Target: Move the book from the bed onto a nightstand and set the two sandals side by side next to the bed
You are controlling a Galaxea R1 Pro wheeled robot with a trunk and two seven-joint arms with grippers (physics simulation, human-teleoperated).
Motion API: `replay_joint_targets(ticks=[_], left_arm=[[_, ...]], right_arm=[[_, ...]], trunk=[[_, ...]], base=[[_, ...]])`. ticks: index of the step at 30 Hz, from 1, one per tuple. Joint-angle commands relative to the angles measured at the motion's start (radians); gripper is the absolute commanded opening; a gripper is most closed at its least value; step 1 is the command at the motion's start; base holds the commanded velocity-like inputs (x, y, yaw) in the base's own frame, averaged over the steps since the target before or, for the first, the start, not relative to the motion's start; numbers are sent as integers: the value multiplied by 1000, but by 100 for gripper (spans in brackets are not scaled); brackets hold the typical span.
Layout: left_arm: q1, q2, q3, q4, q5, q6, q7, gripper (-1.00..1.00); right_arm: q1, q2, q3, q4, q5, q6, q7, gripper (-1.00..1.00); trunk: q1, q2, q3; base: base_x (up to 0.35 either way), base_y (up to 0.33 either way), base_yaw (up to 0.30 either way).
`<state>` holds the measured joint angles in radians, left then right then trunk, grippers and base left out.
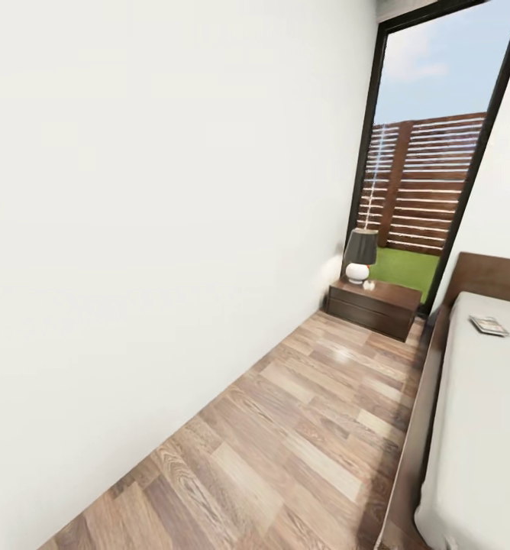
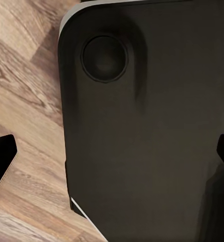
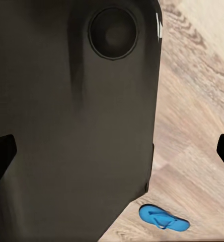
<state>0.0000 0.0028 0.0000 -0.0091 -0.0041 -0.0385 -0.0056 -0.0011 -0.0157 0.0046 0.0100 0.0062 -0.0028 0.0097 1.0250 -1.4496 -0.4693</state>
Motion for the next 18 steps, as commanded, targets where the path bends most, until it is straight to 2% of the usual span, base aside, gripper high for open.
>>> replay_joint_targets(ticks=[1,18], left_arm=[[0,0,0,0,0,-3,-1,100],[0,0,0,0,0,-3,-1,100]], right_arm=[[0,0,0,1,0,0,1,100],[0,-1,-1,2,-8,-1,2,100]], trunk=[[0,0,-1],[0,0,-1]], base=[[0,0,-277],[0,0,-277]])
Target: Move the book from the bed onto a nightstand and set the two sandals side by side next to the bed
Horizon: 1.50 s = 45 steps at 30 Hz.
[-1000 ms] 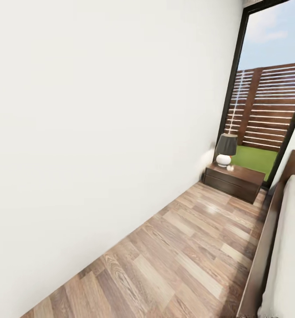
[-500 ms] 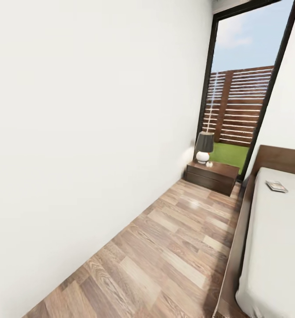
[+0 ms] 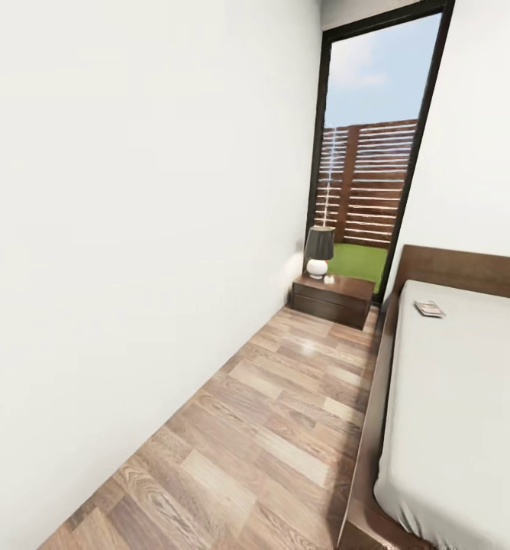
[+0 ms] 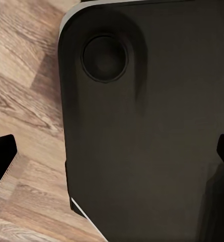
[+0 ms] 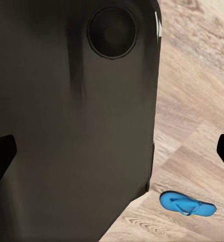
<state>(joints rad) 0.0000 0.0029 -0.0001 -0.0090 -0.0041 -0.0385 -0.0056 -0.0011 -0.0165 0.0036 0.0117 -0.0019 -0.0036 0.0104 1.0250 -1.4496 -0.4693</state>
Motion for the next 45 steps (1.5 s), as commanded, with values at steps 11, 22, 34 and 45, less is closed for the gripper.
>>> replay_joint_targets(ticks=[11,22,34,45], left_arm=[[0,0,-1,0,0,-3,-1,100],[0,0,0,0,0,-3,-1,100],[0,0,0,0,0,-3,-1,100],[0,0,0,0,0,-3,-1,100]], right_arm=[[0,0,-3,2,-2,-1,3,100],[1,0,-5,3,-3,-1,3,100],[1,4,-6,-1,-1,-1,3,100],[1,4,-4,2,-1,-1,3,100]], trunk=[[0,0,-1],[0,0,-1],[0,0,-1],[0,0,-4]], base=[[0,0,-277],[0,0,-277],[0,0,-280],[0,0,-278]])
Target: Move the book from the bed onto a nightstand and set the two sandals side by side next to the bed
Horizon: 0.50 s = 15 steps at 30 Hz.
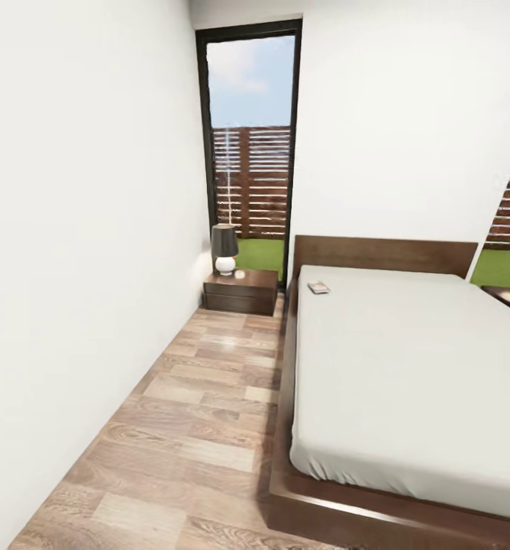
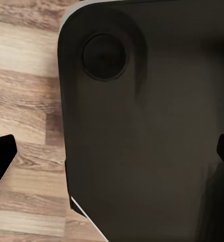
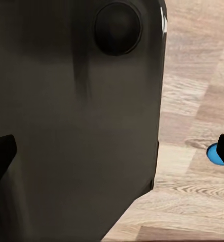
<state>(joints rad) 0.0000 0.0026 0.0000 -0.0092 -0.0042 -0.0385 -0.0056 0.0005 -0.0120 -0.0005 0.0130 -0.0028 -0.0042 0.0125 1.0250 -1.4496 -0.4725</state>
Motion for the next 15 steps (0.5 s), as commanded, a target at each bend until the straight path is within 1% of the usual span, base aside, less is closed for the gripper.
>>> replay_joint_targets(ticks=[1,15], left_arm=[[0,0,0,0,0,-3,-1,100],[0,0,0,0,0,-3,-1,100]], right_arm=[[0,0,0,1,0,0,1,100],[0,10,2,-2,0,-2,1,100]], trunk=[[0,0,-1],[0,0,-8]], base=[[0,0,-276],[0,0,-275]])
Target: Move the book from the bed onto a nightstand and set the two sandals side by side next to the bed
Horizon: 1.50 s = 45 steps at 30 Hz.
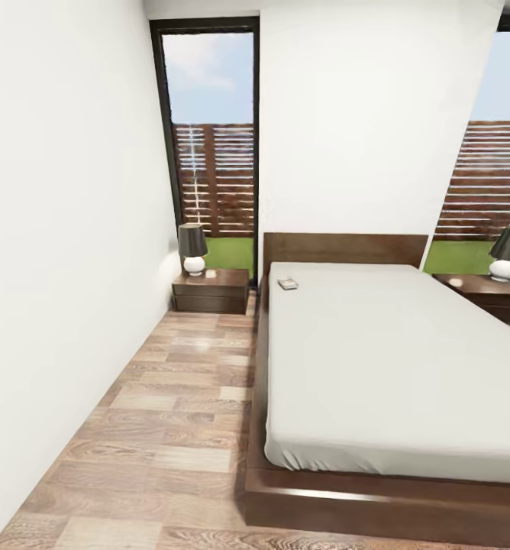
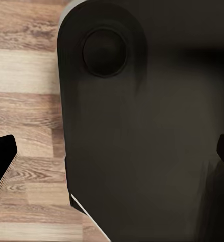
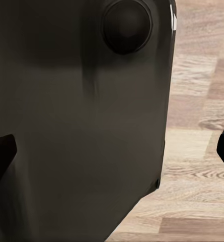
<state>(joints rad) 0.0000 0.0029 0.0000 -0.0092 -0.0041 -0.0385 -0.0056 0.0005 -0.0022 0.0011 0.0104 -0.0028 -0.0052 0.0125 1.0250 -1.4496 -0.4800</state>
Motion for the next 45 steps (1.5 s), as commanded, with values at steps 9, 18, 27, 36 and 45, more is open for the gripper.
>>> replay_joint_targets(ticks=[9,18,27,36,45], left_arm=[[0,0,0,0,0,-3,-1,100],[0,0,0,0,0,-3,-1,100],[0,0,0,0,0,-3,-1,100],[0,0,0,0,0,-3,-1,100],[0,0,0,0,0,-3,-1,100]], right_arm=[[0,0,-2,0,0,-10,1,100],[0,-1,-2,3,0,-33,1,100],[0,0,-3,3,0,-36,1,100],[0,1,-3,1,0,-37,1,100],[0,1,-3,0,0,-38,1,100]], trunk=[[0,0,-5],[0,0,-10],[0,0,-15],[0,0,-20],[0,0,-24]], base=[[0,0,-275],[0,0,-275],[0,0,-275],[0,0,-275],[0,0,-275]])
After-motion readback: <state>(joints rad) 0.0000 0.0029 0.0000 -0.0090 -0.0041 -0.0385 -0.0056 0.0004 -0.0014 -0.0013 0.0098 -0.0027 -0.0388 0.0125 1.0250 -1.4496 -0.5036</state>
